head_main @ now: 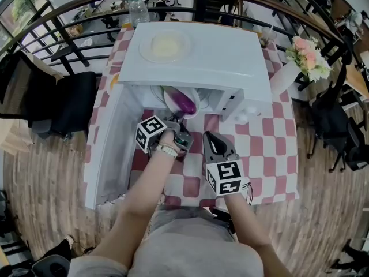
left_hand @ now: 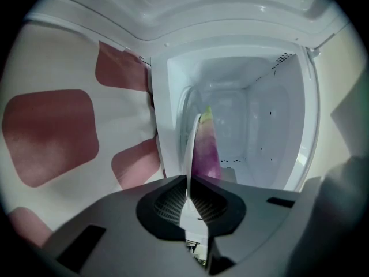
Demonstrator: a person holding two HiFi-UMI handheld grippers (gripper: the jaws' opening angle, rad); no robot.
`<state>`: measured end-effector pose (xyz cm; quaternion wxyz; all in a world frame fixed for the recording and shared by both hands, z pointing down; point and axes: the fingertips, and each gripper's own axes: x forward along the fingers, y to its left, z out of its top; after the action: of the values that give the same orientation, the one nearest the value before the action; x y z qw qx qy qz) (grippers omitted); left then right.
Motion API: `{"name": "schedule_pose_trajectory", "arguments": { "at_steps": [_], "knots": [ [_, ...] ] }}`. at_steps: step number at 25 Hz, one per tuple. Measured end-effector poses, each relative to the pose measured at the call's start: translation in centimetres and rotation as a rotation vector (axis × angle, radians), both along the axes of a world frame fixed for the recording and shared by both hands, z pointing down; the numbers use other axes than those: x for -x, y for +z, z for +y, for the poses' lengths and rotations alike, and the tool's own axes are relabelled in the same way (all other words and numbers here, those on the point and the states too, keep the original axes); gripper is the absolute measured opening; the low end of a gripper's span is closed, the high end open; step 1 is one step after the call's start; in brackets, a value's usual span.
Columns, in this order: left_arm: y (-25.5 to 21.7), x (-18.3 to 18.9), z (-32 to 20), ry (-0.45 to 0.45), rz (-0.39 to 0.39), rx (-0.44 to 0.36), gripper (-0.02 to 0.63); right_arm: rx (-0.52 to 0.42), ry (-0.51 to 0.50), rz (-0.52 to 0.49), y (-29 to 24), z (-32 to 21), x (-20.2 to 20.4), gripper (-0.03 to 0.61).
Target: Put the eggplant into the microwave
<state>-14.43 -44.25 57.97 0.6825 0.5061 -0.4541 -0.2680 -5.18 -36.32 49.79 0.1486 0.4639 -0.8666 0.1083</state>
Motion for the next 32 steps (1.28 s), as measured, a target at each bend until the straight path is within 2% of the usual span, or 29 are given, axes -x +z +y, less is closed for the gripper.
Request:
{"name": "schedule_pose_trajectory", "arguments": {
  "at_steps": [6,16,21,24,26,29,32],
  "knots": [
    [0.1,0.1,-1.0,-0.013,-0.005,0.002,0.018,-0.007,-0.039,0.037,0.8,-0.1,0.4,0.026],
    [0.3,0.6,-3.0,-0.041,-0.008,0.046,0.018,0.008,0.011,0.001,0.9,-1.1,-0.6,0.026],
    [0.3,0.5,-2.9,-0.022,-0.03,0.075,0.018,0.018,0.019,-0.021,1.0,-1.0,-0.6,0.026],
    [0.0,1.0,-2.6,-0.018,-0.074,0.062,0.018,0.014,0.012,-0.02,0.8,-1.1,-0.5,0.026],
    [-0.3,1.2,-2.6,-0.017,-0.094,0.045,0.031,0.013,0.011,-0.019,0.7,-1.3,-0.5,0.026],
    [-0.7,1.4,-2.3,-0.014,-0.106,0.03,0.097,0.015,0.009,-0.021,0.7,-1.5,-0.4,0.026],
    [-0.9,1.2,-1.6,-0.004,-0.122,0.031,0.112,0.017,0.004,-0.023,0.7,-1.7,-0.2,0.026]
  ]
}}
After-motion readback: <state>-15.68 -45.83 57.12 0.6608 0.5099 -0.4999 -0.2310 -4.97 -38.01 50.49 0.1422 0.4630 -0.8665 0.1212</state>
